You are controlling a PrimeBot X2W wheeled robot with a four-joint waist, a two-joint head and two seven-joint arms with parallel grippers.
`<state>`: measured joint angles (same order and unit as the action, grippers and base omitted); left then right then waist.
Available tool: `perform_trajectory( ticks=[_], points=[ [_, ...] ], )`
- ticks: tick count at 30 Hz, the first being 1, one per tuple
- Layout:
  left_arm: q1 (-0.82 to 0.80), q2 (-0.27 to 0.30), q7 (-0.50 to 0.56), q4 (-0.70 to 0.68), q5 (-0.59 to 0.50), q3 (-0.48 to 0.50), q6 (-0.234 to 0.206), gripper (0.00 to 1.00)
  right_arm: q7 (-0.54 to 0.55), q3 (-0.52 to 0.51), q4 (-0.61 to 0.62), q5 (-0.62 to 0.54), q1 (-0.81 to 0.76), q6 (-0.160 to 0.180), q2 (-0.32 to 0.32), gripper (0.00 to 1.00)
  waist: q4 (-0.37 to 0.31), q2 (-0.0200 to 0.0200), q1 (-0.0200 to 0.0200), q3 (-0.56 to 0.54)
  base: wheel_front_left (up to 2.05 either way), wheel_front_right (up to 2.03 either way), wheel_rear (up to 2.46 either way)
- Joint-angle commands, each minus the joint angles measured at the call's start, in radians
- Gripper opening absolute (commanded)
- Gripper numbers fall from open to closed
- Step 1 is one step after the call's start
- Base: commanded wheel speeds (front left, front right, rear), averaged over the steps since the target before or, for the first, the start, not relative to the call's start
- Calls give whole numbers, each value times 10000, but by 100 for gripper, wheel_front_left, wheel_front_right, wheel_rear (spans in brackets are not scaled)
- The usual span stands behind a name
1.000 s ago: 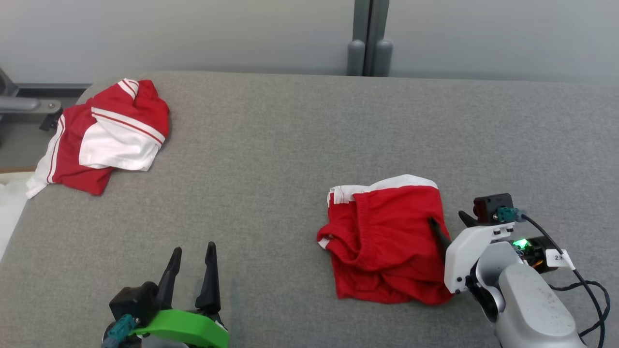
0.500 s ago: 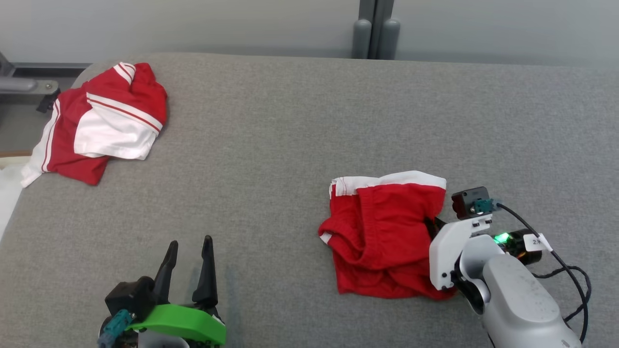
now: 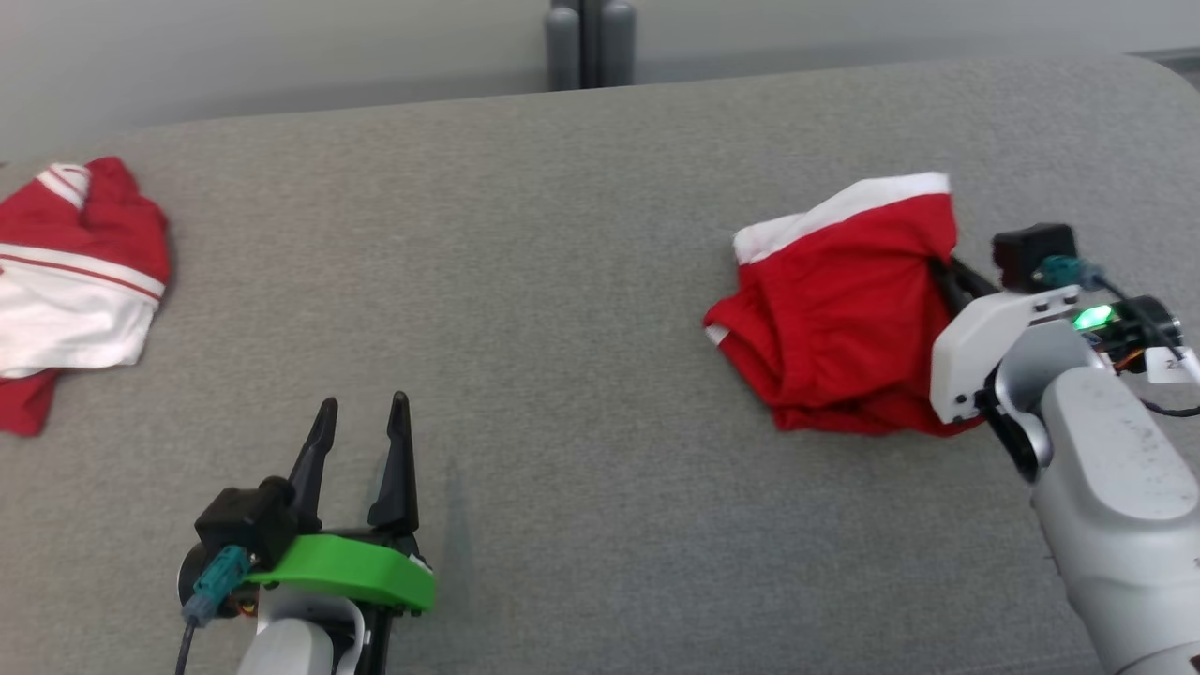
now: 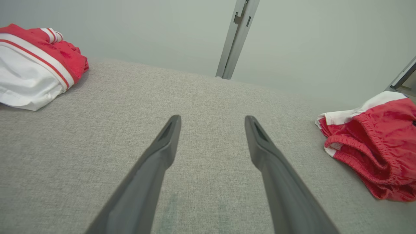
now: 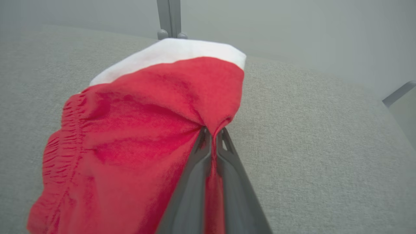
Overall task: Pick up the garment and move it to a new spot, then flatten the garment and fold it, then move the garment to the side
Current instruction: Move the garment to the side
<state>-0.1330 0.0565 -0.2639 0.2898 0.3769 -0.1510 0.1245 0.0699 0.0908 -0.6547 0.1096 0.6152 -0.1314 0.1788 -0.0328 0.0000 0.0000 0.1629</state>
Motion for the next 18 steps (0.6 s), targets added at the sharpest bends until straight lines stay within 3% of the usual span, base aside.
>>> perform_trajectory(
  ticks=[1,9,18],
  points=[
    [-339,103,-5,-72,-63,-49,62,100,-74,-219,70,-69,158,15,191,0,-1289,0,0,791,0,0,0],
    [-1118,509,122,-154,-325,-473,63,100,-412,-1121,73,-121,605,15,485,0,-2944,0,0,1806,0,0,0],
    [-1651,898,558,-574,-562,-957,62,100,-984,-1967,-330,-71,1051,15,505,0,-3537,0,0,2427,0,0,0]
  ],
)
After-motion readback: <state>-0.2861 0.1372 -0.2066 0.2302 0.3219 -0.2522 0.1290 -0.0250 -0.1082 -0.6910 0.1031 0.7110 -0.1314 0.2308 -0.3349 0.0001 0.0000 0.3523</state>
